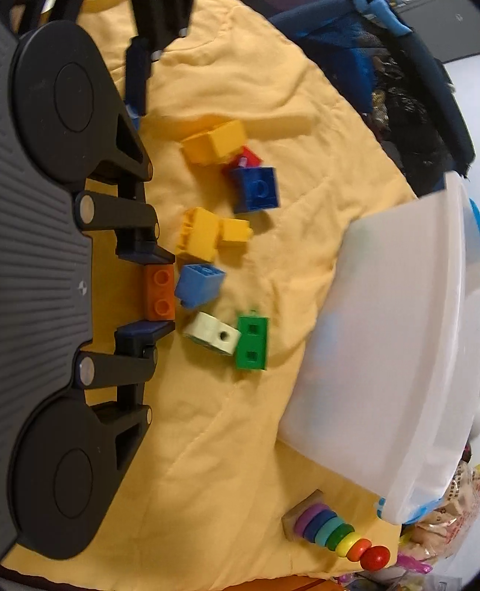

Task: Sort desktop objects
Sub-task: 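Grasp the blue airplane disc with the left while the right grasps an orange brick, then lift the disc and orange brick and carry them over the white bin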

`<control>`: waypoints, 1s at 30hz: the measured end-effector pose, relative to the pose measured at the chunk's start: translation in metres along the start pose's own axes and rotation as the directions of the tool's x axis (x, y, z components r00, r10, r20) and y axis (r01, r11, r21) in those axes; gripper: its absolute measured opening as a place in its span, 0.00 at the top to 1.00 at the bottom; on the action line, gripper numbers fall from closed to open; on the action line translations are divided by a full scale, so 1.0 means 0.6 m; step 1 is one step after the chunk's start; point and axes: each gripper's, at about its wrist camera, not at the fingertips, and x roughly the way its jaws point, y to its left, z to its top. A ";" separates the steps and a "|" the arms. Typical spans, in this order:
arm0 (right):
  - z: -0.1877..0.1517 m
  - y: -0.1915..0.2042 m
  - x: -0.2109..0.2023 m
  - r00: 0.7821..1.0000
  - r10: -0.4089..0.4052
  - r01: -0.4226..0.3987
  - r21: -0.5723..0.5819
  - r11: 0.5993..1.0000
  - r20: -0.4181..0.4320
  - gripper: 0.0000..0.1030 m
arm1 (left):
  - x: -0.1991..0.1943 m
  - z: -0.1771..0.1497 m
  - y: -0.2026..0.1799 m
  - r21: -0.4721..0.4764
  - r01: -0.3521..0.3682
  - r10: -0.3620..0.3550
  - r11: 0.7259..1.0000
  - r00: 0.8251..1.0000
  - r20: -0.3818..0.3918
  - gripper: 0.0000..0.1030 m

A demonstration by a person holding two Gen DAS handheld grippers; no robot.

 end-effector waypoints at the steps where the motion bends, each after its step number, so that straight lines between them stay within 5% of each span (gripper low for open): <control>1: -0.005 0.001 -0.006 1.000 -0.002 0.002 -0.010 1.000 -0.001 0.67 | -0.006 0.002 0.001 -0.004 0.003 -0.003 1.000 1.000 0.014 0.59; 11: -0.005 -0.048 -0.105 0.993 -0.029 0.019 0.096 0.995 0.110 0.67 | -0.089 0.076 0.007 -0.030 0.041 -0.035 0.999 0.984 0.172 0.60; 19: 0.039 -0.058 -0.153 0.973 -0.052 0.029 0.105 0.994 0.225 0.66 | -0.167 0.181 0.034 -0.075 0.086 -0.052 0.993 0.927 0.370 0.60; 30: 0.132 -0.071 -0.185 0.929 -0.089 0.071 0.063 0.996 0.358 0.66 | -0.173 0.321 0.059 -0.055 0.016 0.012 0.998 0.873 0.487 0.60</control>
